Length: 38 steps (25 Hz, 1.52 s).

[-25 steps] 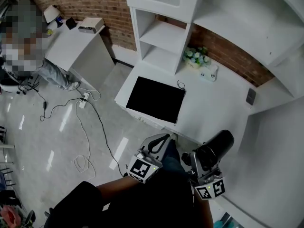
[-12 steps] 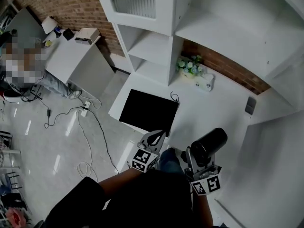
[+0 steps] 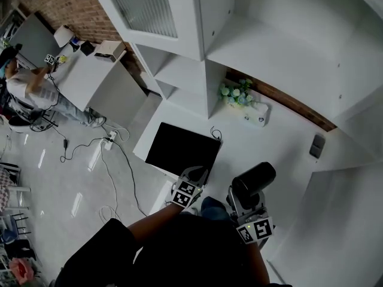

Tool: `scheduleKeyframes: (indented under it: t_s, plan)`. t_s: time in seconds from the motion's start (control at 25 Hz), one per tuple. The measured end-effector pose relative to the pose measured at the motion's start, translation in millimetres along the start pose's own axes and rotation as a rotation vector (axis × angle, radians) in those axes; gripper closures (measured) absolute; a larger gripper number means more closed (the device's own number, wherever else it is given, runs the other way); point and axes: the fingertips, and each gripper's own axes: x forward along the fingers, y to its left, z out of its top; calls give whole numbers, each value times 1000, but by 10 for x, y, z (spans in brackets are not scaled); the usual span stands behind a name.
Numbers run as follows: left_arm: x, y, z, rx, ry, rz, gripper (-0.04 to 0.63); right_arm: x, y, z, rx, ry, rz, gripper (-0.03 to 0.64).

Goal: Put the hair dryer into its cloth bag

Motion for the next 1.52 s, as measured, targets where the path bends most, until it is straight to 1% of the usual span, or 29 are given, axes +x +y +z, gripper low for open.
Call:
scheduleKeyframes:
  t_s: [0.16, 0.2, 0.24, 0.28, 0.32, 0.4, 0.44, 0.6, 0.72, 0.92, 1.0, 1.08, 1.16, 1.2, 1.32, 1.44, 1.52]
  plan:
    - [281, 103, -223, 17, 91, 15, 566, 91, -189, -66, 9, 22, 19, 382]
    - [356, 115, -290, 12, 124, 5, 549, 115, -230, -71, 13, 23, 22, 382]
    - [434, 116, -364, -2, 162, -10, 513, 133, -269, -74, 19, 23, 25, 382]
    - [511, 113, -436, -25, 199, -24, 475, 146, -310, -78, 25, 24, 28, 382]
    - [581, 118, -497, -57, 228, -31, 465, 156, -350, -84, 30, 27, 30, 382]
    - [691, 159, -591, -116, 265, -22, 463, 172, -427, -103, 36, 37, 34, 382]
    - [735, 189, -630, -131, 280, -10, 463, 180, -463, -110, 39, 42, 36, 382]
    - [894, 299, -775, -126, 339, 36, 463, 195, -584, -112, 45, 54, 45, 382]
    - [1019, 347, -865, -134, 361, 53, 463, 192, -666, -125, 45, 65, 46, 382]
    - [1081, 341, -1008, -188, 401, 67, 465, 139, -731, -97, 39, 75, 46, 382]
    - [1087, 343, -1041, -230, 405, 70, 465, 120, -754, -100, 39, 77, 40, 382]
    - [1096, 351, -1021, -238, 402, 79, 467, 111, -799, -116, 50, 85, 28, 382]
    - [1111, 364, -997, -228, 405, 82, 477, 113, -840, -131, 64, 92, 13, 382]
    - [1117, 374, -1014, -237, 413, 82, 482, 117, -850, -135, 70, 94, 7, 382]
    - [1075, 404, -1038, -297, 437, 80, 528, 136, -844, -132, 73, 99, 7, 382]
    - [1042, 413, -1010, -361, 404, 71, 554, 164, -834, -146, 69, 106, 26, 382]
    - [1032, 419, -994, -392, 376, 66, 557, 199, -838, -196, 70, 118, 39, 382]
